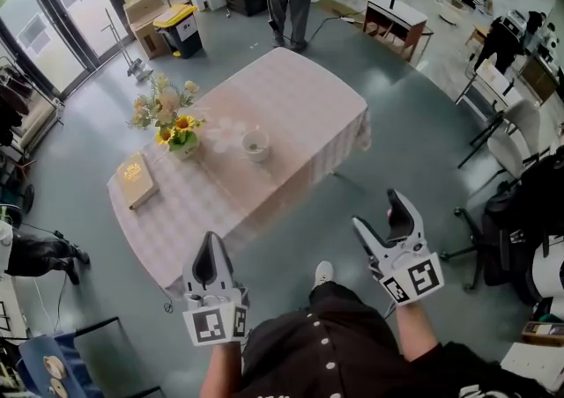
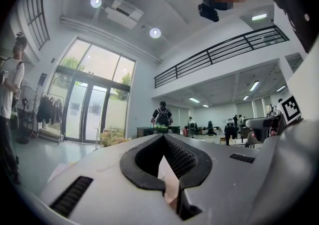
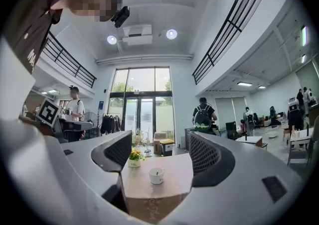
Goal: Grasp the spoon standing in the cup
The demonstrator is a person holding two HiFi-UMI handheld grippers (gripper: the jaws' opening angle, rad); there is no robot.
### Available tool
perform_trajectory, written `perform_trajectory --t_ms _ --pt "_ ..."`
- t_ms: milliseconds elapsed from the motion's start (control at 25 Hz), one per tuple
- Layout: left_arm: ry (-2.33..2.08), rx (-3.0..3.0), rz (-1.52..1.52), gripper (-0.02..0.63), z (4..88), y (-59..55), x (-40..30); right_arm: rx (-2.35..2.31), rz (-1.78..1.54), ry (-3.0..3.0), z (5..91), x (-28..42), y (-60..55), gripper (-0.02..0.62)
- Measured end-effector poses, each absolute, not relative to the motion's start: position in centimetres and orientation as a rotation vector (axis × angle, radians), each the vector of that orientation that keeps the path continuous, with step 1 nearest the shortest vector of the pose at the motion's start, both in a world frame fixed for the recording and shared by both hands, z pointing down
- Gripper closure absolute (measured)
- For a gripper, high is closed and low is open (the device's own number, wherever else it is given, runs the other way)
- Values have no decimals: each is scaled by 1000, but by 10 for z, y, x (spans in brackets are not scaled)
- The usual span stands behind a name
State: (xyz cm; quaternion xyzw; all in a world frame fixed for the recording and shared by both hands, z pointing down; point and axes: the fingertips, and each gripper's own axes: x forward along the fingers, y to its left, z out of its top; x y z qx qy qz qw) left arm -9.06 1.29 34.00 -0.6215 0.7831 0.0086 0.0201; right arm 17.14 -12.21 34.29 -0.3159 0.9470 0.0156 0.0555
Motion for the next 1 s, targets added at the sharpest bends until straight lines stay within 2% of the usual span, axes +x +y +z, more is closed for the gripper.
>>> perform_trajectory --t_ms 520,1000 --pt "2516 -1826 53 589 344 -65 -76 -848 55 2941 347 181 -214 256" --pt "2647 -1667 20 589 353 -71 -93 -637 -8 3012 361 141 -249 256"
